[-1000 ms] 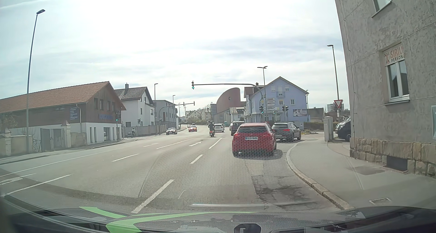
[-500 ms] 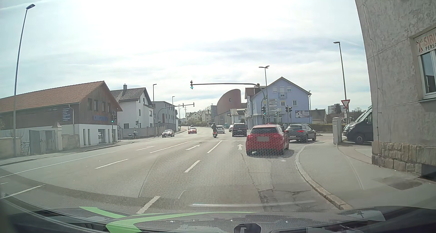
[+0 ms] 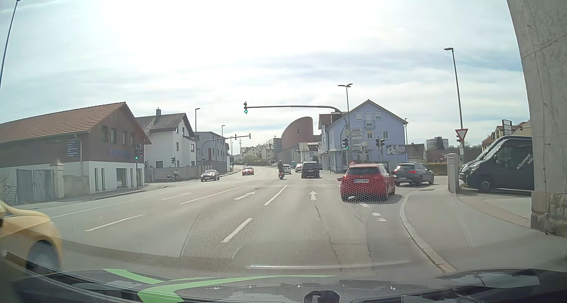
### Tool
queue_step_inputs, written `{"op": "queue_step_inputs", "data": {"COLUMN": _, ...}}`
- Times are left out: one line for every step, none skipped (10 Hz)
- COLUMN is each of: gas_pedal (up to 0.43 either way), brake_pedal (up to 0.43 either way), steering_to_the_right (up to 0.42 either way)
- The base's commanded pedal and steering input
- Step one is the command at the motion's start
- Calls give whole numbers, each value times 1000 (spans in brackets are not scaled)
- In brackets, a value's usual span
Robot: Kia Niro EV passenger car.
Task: Follow the waypoints while adhering to traffic rules and regulations
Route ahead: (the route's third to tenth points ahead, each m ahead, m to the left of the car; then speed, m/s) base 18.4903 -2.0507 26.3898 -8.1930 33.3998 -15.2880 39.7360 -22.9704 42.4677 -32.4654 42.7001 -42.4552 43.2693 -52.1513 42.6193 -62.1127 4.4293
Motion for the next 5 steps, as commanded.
{"op": "queue_step_inputs", "data": {"gas_pedal": 299, "brake_pedal": 0, "steering_to_the_right": 37}}
{"op": "queue_step_inputs", "data": {"gas_pedal": 299, "brake_pedal": 0, "steering_to_the_right": 44}}
{"op": "queue_step_inputs", "data": {"gas_pedal": 287, "brake_pedal": 0, "steering_to_the_right": 52}}
{"op": "queue_step_inputs", "data": {"gas_pedal": 280, "brake_pedal": 0, "steering_to_the_right": 54}}
{"op": "queue_step_inputs", "data": {"gas_pedal": 280, "brake_pedal": 0, "steering_to_the_right": 54}}
